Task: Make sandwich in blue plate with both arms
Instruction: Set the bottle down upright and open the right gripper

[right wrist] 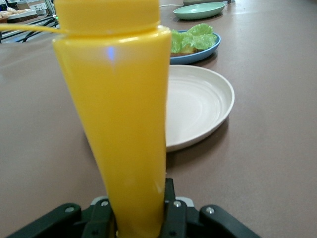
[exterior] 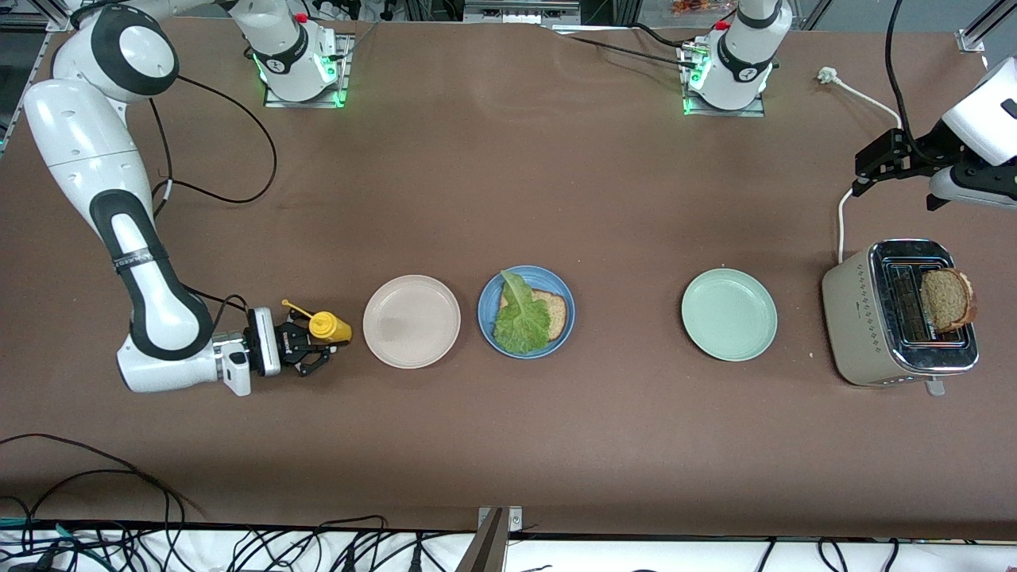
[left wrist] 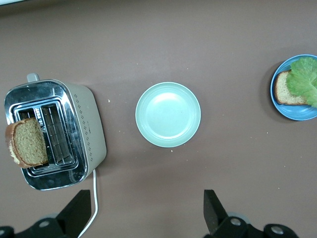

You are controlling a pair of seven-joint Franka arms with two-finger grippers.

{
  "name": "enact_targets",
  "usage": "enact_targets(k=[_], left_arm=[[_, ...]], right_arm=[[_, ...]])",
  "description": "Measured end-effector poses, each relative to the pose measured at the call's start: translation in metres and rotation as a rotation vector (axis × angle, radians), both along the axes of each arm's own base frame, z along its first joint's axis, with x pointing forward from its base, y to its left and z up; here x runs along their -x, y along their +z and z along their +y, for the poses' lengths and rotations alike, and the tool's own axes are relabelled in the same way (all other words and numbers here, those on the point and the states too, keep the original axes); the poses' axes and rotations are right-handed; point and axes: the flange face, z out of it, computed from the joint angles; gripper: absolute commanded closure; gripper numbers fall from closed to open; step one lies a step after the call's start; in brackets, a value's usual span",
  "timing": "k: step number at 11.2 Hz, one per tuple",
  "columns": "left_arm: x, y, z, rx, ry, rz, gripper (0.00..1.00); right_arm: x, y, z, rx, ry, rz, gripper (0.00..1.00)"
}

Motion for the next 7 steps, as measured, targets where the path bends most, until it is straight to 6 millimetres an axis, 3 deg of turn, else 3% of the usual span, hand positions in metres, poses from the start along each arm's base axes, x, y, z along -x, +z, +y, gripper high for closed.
enact_targets(k=[2, 3, 4, 7], left_arm=[[0.0, 0.0, 0.0, 0.0, 0.0, 0.0, 0.0], [0.0, 0.0, 0.0, 0.0, 0.0, 0.0, 0.0], [0.0, 0.0, 0.0, 0.0, 0.0, 0.0, 0.0], [0.0, 0.0, 0.0, 0.0, 0.0, 0.0, 0.0]], right_arm=[[0.0017, -0.0072, 0.0002, -0.018, 0.006, -0.013, 1.0], [0.0008, -0.0069, -0.001, -0.02, 0.007, -0.024, 0.65], [-0.0001, -0.0068, -0.0024, -0.02, 0.006, -0.032, 0.01], [-0.0012, -0.0067, -0.0049, -0.019, 0.001, -0.038, 0.0]])
